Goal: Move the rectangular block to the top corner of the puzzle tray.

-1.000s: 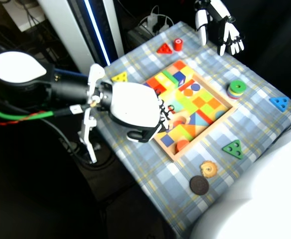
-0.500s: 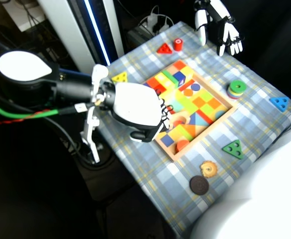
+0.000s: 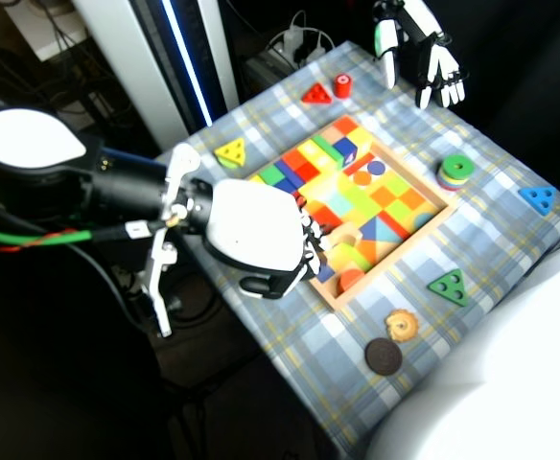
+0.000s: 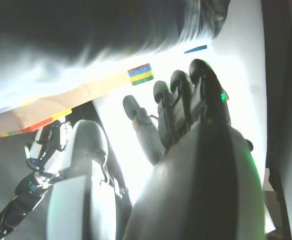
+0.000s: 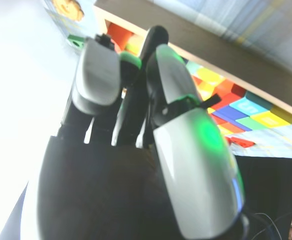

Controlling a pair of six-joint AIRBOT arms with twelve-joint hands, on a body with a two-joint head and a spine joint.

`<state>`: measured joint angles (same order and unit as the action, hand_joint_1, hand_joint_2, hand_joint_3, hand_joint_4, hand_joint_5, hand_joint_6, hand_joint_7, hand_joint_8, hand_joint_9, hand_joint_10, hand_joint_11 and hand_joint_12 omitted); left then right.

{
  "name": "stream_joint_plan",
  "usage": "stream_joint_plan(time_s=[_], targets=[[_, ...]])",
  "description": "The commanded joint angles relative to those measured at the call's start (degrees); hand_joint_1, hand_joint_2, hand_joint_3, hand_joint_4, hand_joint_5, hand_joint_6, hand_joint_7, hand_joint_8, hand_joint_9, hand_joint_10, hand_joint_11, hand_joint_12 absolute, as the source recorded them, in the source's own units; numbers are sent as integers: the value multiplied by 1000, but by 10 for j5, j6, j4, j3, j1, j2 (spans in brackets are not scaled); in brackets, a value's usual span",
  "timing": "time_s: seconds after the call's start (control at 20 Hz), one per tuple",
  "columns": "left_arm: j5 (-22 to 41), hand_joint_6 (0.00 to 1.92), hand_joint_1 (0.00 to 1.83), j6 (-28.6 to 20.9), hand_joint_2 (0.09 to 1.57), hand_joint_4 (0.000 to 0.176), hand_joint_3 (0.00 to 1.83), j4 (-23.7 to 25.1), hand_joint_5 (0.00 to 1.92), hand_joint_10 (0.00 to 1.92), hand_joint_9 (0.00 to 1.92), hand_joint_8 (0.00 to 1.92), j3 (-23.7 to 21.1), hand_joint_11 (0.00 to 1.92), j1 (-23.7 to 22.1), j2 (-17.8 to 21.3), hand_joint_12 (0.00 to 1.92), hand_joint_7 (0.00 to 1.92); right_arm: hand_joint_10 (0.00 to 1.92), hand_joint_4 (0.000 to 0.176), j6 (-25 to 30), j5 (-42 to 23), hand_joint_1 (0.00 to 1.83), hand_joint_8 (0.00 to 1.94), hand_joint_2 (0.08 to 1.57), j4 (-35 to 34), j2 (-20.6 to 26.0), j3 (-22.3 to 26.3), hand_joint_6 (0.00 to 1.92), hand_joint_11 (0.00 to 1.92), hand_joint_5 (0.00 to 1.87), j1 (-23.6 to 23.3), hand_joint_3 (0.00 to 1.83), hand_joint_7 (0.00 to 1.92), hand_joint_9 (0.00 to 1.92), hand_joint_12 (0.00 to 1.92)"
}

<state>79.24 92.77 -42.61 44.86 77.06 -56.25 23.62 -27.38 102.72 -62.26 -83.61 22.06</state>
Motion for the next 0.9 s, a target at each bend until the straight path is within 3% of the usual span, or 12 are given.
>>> stream_joint_plan(time_s=[0.0,0.15,0.25,0.4,0.45,0.5,0.6,0.65,0.7,0.75,0.8,0.85], targets=[[66,2,857,-3,1245,71,0,18,719,6,233,1,1,0,-5,4,299,391,1921,56,-3,17,1344,1940,1292,-7,0,-5,2,1382,550,-8,6,974,1298,1921],[65,1,835,-3,1246,57,1,19,721,8,241,2,2,0,-5,4,299,397,1921,87,-3,23,1289,1941,1313,-6,0,-10,2,1352,537,-8,9,1001,1277,1921],[64,1,833,-3,1248,65,1,19,712,1,231,1,1,0,-5,4,197,391,1921,50,-3,27,1348,1912,1306,-6,0,-12,2,1334,542,-7,1,1022,1266,1921],[64,2,835,-3,1249,53,0,19,721,2,234,0,1,0,-5,4,182,393,1921,31,-3,33,1359,1941,1291,-6,0,-19,1,1412,550,-7,0,1106,1348,1921],[63,2,847,-3,1247,41,0,19,722,0,226,0,1,0,-5,4,183,388,1921,19,-3,35,1323,1600,1272,-6,0,-21,2,1410,550,-7,0,793,1327,1921],[63,0,839,-3,1249,59,0,20,717,0,214,0,1,0,-5,4,132,378,1921,23,-3,38,1324,1452,1250,-6,0,-25,5,1418,540,-7,0,767,1318,1921],[64,2,838,-3,1248,57,0,19,720,2,217,2,1,0,-5,4,122,381,1921,23,-3,41,1324,1412,1241,-6,0,-29,4,1395,537,-7,0,765,1284,1921],[66,0,843,-3,1253,53,1,19,706,0,208,0,1,0,-5,4,95,370,1921,8,-3,42,1363,555,1307,-7,-2,-33,2,1318,519,-7,6,683,1169,1921],[66,1,866,-3,1249,48,0,19,711,3,215,1,1,0,-5,4,135,375,1921,9,-3,44,1365,180,1318,-9,-6,-38,2,1284,524,-5,3,739,1126,1921],[66,0,861,-3,1252,48,0,19,708,2,206,0,1,0,-5,4,110,370,1921,22,-3,44,1332,1097,1245,-12,-9,-44,3,1278,534,-3,0,763,1129,1921],[66,1,863,-3,1248,55,0,19,714,0,198,0,1,0,-5,4,83,371,1921,54,-3,45,1310,1440,1259,-15,-11,-47,5,1308,517,-3,9,718,1180,1921],[66,0,855,-3,1249,60,0,19,712,1,198,1,1,0,-5,4,78,373,1921,46,-3,45,1309,1494,1260,-19,-15,-52,3,1306,508,-3,9,715,1176,1921]])
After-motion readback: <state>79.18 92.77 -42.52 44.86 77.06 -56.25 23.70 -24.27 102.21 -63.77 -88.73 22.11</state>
